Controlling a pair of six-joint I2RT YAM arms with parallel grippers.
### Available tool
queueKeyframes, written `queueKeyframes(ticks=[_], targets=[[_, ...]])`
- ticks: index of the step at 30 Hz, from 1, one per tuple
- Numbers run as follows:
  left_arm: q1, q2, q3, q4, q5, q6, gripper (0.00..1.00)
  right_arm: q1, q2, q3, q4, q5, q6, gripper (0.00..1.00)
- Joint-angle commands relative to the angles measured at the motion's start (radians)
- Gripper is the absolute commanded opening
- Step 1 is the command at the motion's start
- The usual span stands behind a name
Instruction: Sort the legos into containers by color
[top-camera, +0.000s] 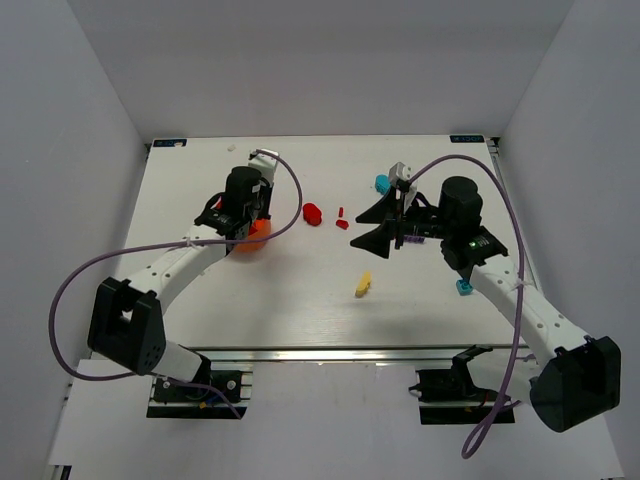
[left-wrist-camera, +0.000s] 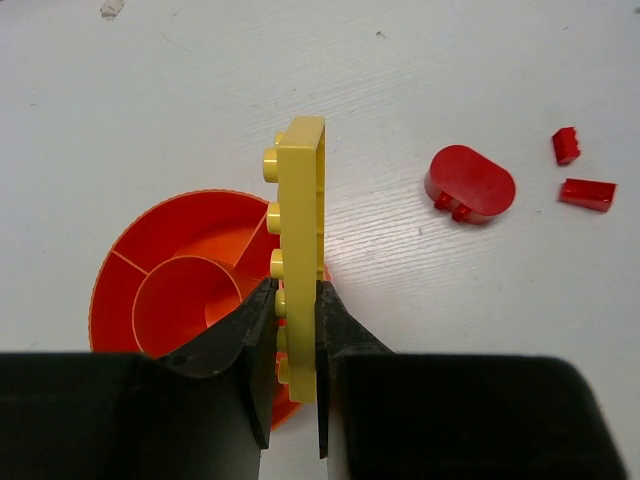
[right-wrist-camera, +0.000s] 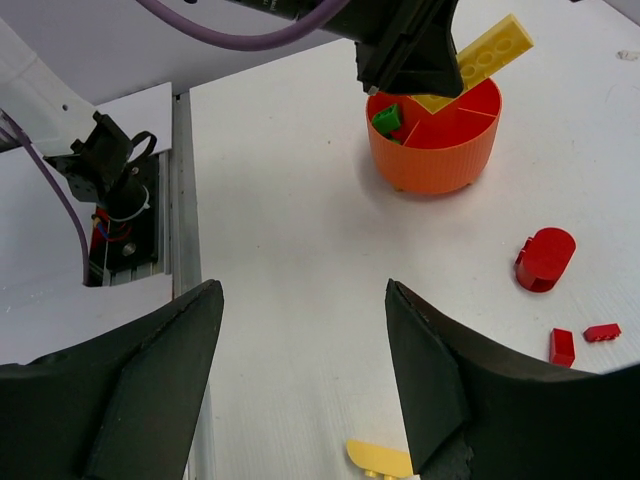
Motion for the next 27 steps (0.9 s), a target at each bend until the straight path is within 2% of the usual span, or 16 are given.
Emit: queueKeyframes(ticks=[1,11,15,19,27], targets=[[0.021,0.024,0.033,0.04,0.028,0.037,0.0,-0.016,0.015,-0.005,0.058,-0.046,0.021,0.72],[0.073,0.075,-0.013,0.092,0.051,0.037,0.03,-0.048,0.063,-0.017,0.081,-0.077,0.036,0.72],[0.084,0.098,-0.001,0.089,0.076,0.031,0.09,-0.06,0.071,-0.026,0.095,-0.089,0.047,0.72],[0.093,0.112,-0.003,0.091,0.082,0.031,0.19,-0.071,0.074,-0.026,0.102,-0.1,0.059,0.72],[0.093,0.122,-0.007,0.092,0.094,0.019,0.21,-0.088,0.075,-0.033,0.121,-0.123,0.079,0.73]])
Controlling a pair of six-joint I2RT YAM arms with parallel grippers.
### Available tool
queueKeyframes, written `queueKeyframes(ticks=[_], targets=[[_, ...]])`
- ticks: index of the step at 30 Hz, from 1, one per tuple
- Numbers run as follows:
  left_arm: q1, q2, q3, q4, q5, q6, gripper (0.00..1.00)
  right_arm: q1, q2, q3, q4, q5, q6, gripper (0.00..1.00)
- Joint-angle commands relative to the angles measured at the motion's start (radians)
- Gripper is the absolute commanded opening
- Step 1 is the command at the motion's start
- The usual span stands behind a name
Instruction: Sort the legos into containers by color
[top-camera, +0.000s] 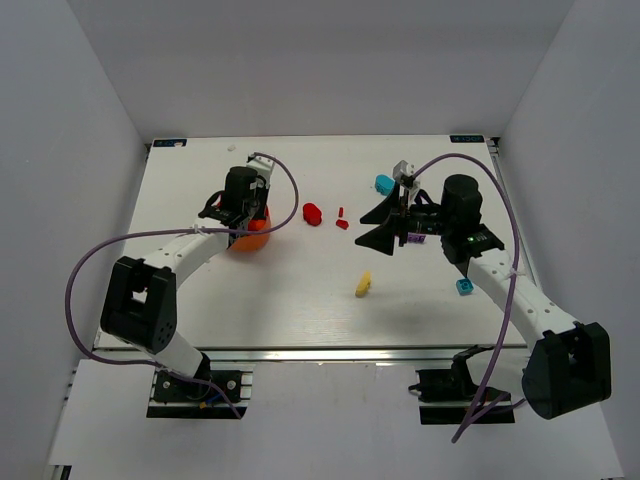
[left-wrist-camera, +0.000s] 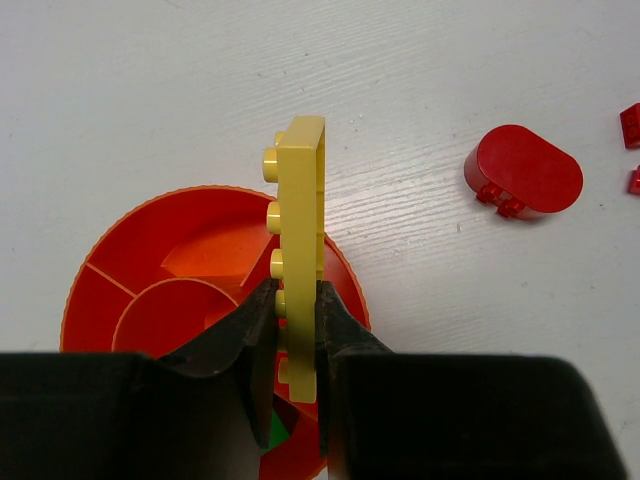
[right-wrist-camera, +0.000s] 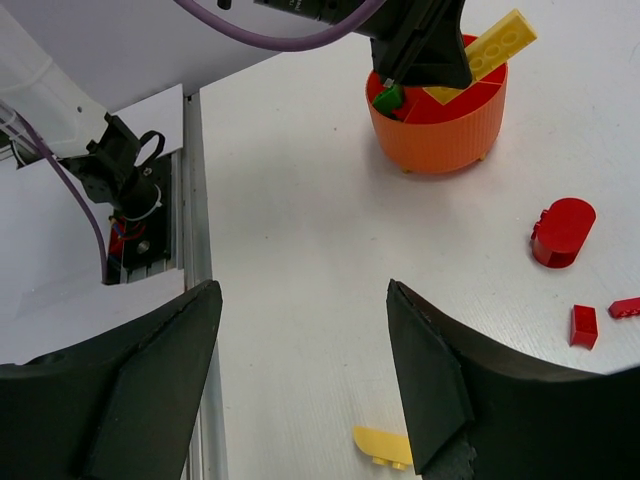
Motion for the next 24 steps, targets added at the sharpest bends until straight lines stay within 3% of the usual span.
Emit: queueKeyframes(ticks=[1,24], targets=[[0.007,-0.015,0.004,0.02,0.021,-0.008,0.21,-0.013,0.005,-0.002,0.058,-0.035,0.016,0.73],[0.007,-0.015,0.01,0.009,0.022,-0.011,0.23,-0.033,0.023,-0.007,0.079,-0.07,0.053,0.73]])
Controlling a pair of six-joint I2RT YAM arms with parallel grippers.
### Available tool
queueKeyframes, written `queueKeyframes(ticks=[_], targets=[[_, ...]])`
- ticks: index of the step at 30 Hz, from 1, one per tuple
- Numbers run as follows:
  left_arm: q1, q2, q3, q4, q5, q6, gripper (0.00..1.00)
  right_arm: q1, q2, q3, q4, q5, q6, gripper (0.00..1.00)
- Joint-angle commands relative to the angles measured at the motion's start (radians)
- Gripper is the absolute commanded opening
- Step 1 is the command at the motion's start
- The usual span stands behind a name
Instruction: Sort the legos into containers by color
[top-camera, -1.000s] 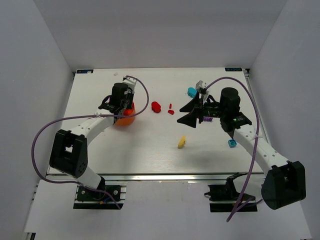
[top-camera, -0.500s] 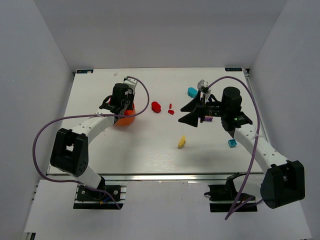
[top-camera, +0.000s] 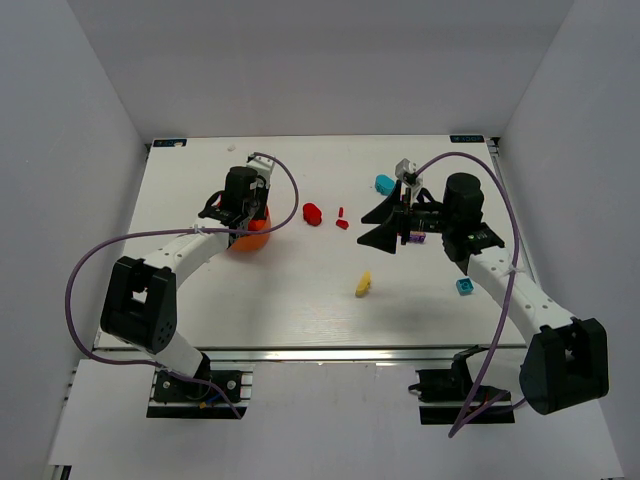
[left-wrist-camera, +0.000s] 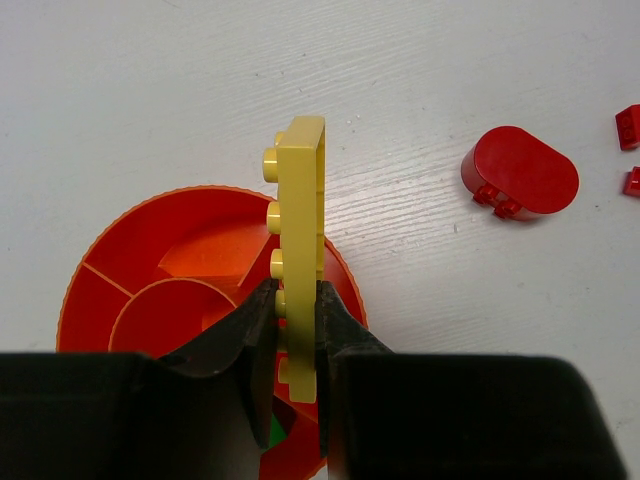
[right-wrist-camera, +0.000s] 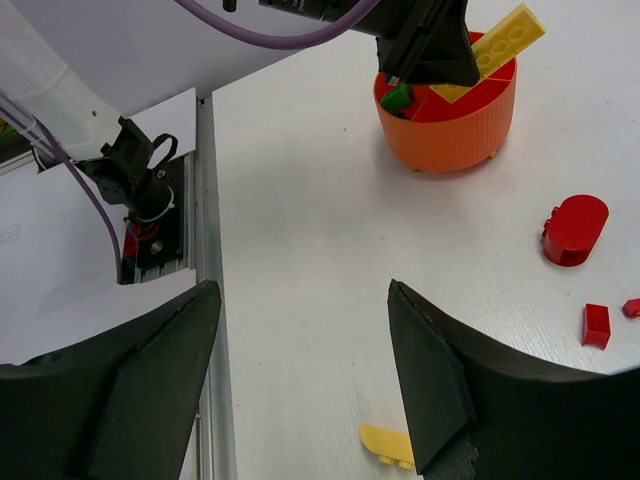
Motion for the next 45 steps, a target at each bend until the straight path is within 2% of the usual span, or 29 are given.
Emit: queueKeyframes(ticks=[1,24,27,35,45], targets=[[0.007,-0.016,0.009,0.011,0.017,-0.003,0.23,-0.008,0.005,-0.007,0.05,-0.023,0.015,0.74],[0.007,-0.019,-0.005,0.014,0.013,0.0,0.24,-0.02,0.02,-0.007,0.064,-0.046,0.035,0.74],[0.007,-0.02,-0.011,0.015,0.015,0.0,0.27,-0.023,0.022,-0.007,0.066,-0.049,0.036,0.74],[0.007,-0.02,-0.029,0.02,0.0,-0.003,0.42,-0.027,0.029,-0.007,0.067,-0.055,0.044,0.74],[0.007,-0.077,0.027,0.008,0.033,-0.003,0.44,-0.031,0.034,-0.004,0.035,-0.055,-0.011,0.74]])
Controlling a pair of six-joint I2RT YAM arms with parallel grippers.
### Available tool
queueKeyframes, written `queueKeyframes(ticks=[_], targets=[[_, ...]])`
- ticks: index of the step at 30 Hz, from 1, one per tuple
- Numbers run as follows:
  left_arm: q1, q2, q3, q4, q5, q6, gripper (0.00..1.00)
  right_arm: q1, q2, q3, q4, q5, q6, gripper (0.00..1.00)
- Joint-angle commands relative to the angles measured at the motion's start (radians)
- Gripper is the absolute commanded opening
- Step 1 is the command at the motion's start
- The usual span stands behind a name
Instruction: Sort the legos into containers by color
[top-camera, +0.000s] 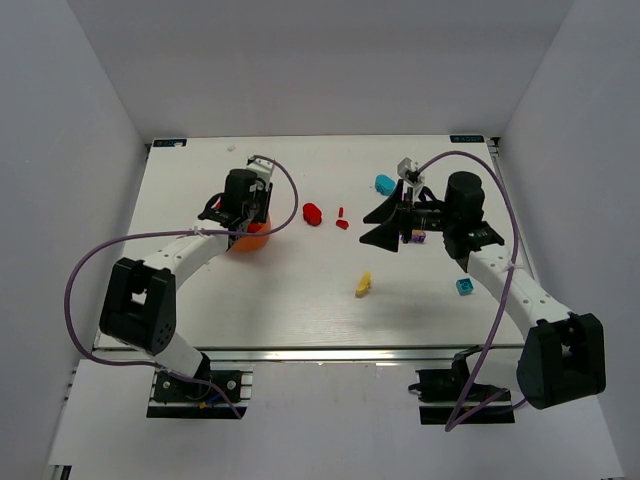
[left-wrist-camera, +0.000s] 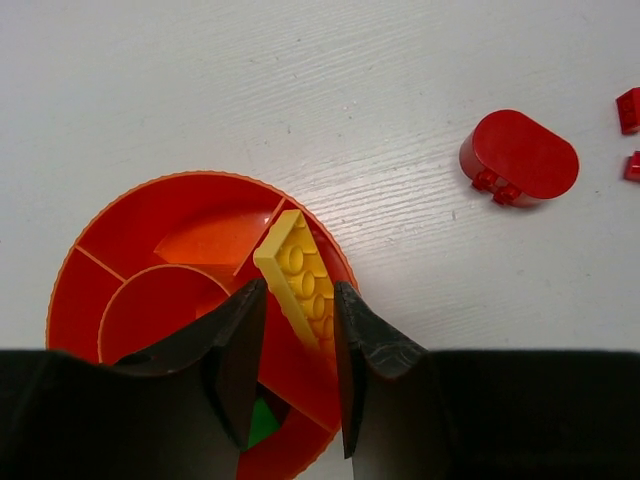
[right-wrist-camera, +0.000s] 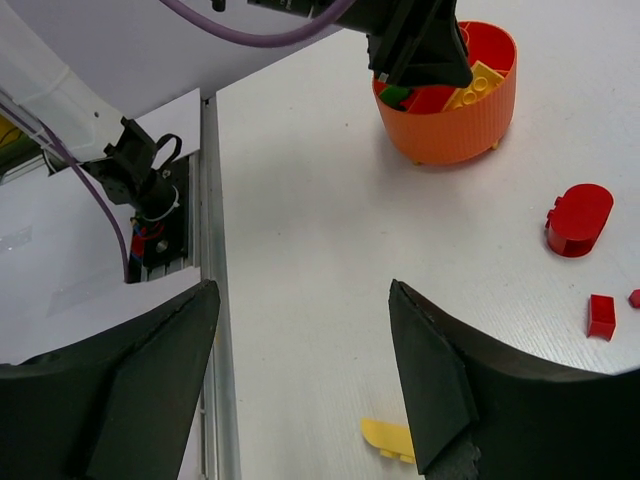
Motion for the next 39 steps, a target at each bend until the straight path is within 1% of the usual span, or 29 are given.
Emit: queueKeyframes(ticks=[1,2,3,4,5,6,7,8,9,10,11,12,13,14,15,16,17,18,21,22,23,24,26,27,31,34,39], targets=[[-0.002,-0.085,0.058,-0.003,0.046,-0.009,0.44,-0.007,0.009,0.004,0.003,-0.024,-0.069,0.74],[-0.002,-0.101,0.081,-0.009,0.053,-0.012,0.44,-0.005,0.015,0.01,-0.044,-0.033,-0.097,0.74],[-0.002,-0.133,0.09,-0.02,0.063,-0.018,0.43,-0.004,0.02,0.023,-0.083,-0.035,-0.161,0.75],[-0.002,-0.153,0.096,-0.023,0.098,-0.032,0.4,-0.002,0.036,0.052,-0.127,-0.032,-0.237,0.76],[-0.011,-0.2,0.101,-0.028,0.119,-0.032,0.38,0.002,0.052,0.069,-0.228,-0.042,-0.287,0.76],[-0.011,-0.223,0.097,-0.036,0.141,-0.067,0.35,0.004,0.069,0.092,-0.305,-0.053,-0.339,0.77],[-0.011,-0.249,0.09,-0.037,0.161,-0.097,0.23,0.01,0.104,0.148,-0.384,-0.064,-0.488,0.77],[-0.011,-0.274,0.081,-0.042,0.25,-0.114,0.16,0.012,0.124,0.18,-0.473,-0.078,-0.587,0.78],[-0.002,-0.327,0.055,-0.051,0.282,-0.151,0.1,0.021,0.144,0.213,-0.678,-0.067,-0.693,0.79],[-0.002,-0.357,0.037,-0.06,0.311,-0.17,0.05,0.033,0.174,0.263,-0.774,-0.05,-0.922,0.79],[-0.002,-0.383,0.017,-0.062,0.376,-0.182,0.05,0.044,0.19,0.279,-0.863,-0.001,-1.038,0.8],[-0.002,-0.41,-0.029,-0.069,0.404,-0.197,0.07,0.051,0.205,0.29,-0.946,0.031,-1.163,0.84],[-0.002,-0.461,-0.052,-0.081,0.427,-0.204,0.13,0.052,0.227,0.293,-1.079,0.069,-1.388,0.85],[-0.002,-0.484,-0.077,-0.089,0.449,-0.208,0.34,0.07,0.238,0.278,-1.112,0.155,-1.472,0.86],[-0.002,-0.507,-0.1,-0.111,0.48,-0.21,0.45,0.078,0.244,0.267,-1.133,0.2,-1.549,0.86],[-0.002,-0.544,-0.139,-0.126,0.487,-0.207,0.51,0.084,0.262,0.256,-1.149,0.25,-1.609,0.86],[-0.002,-0.564,-0.158,-0.14,0.494,-0.202,0.53,0.107,0.27,0.25,-1.143,0.34,-1.676,0.86],[-0.002,-0.581,-0.178,-0.163,0.501,-0.198,0.62,0.113,0.279,0.242,-1.14,0.373,-1.7,0.86],[-0.002,-0.656,-0.236,-0.219,0.474,-0.144,0.66,0.156,0.339,0.254,-1.135,0.47,-1.769,0.85],[-0.002,-0.694,-0.264,-0.229,0.457,-0.138,0.7,0.165,0.348,0.257,-1.128,0.497,-1.784,0.85],[-0.016,-0.719,-0.276,-0.229,0.425,-0.138,0.71,0.176,0.359,0.262,-1.118,0.508,-1.789,0.84],[-0.016,-0.74,-0.287,-0.227,0.396,-0.141,0.74,0.2,0.366,0.267,-1.106,0.519,-1.791,0.84],[-0.016,-0.78,-0.311,-0.226,0.371,-0.153,0.75,0.225,0.383,0.267,-1.085,0.565,-1.806,0.83],[-0.016,-0.812,-0.316,-0.227,0.351,-0.156,0.75,0.26,0.392,0.264,-1.077,0.583,-1.811,0.82],[-0.016,-0.866,-0.315,-0.243,0.227,-0.164,0.78,0.327,0.406,0.238,-1.042,0.68,-1.823,0.8],[-0.016,-0.892,-0.311,-0.253,0.185,-0.168,0.78,0.386,0.412,0.21,-1.014,0.746,-1.824,0.78],[-0.016,-0.935,-0.316,-0.249,0.109,-0.176,0.78,0.438,0.412,0.187,-0.98,0.821,-1.812,0.75]])
